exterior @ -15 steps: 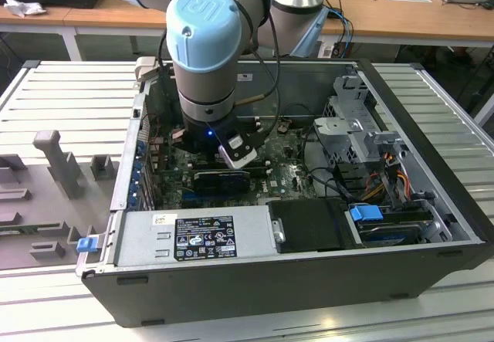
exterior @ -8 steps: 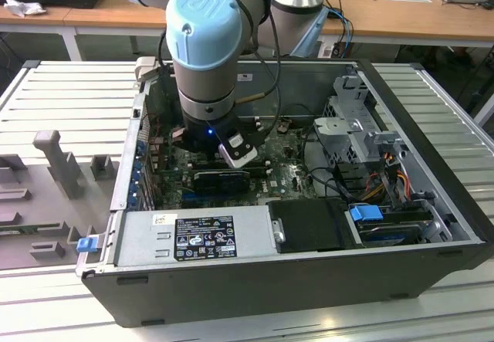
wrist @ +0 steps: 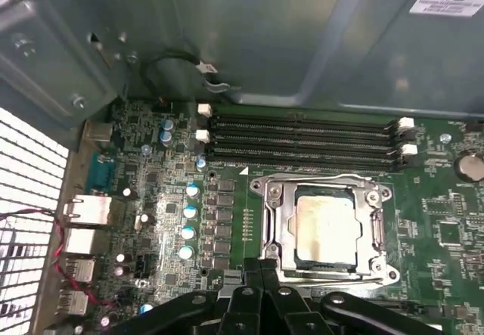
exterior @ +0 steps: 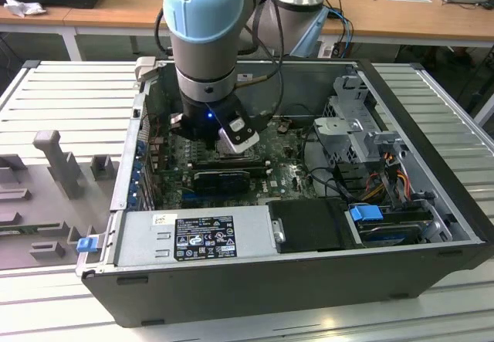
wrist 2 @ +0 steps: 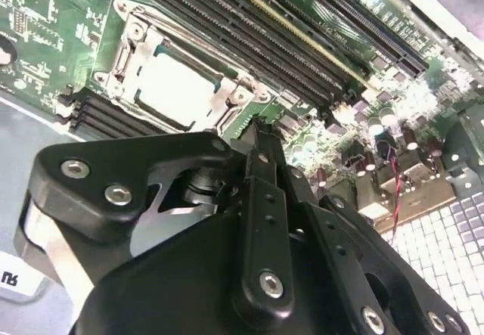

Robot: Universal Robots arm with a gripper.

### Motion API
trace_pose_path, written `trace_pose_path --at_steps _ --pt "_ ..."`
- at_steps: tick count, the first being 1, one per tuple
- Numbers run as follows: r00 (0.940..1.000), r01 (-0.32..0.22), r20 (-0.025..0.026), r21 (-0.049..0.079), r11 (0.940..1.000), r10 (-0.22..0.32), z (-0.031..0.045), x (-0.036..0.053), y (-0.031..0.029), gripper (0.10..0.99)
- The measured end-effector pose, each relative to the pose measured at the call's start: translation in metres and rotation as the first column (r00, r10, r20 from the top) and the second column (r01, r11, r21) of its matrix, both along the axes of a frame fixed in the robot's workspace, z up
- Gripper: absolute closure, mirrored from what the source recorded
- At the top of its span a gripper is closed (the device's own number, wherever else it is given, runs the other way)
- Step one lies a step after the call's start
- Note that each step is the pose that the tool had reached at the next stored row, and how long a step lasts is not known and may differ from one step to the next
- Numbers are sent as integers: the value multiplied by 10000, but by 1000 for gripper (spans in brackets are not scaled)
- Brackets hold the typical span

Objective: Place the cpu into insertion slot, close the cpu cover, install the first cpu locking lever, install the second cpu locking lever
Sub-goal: 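Install the second cpu locking lever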

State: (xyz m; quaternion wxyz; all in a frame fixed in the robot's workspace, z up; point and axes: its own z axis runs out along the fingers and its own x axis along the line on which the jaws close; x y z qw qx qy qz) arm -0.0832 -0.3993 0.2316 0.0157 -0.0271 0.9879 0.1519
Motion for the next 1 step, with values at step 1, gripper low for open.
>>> trace_pose_path --at_steps 1 --pt "10000 0 0 -1 10000 0 0 0 0 980"
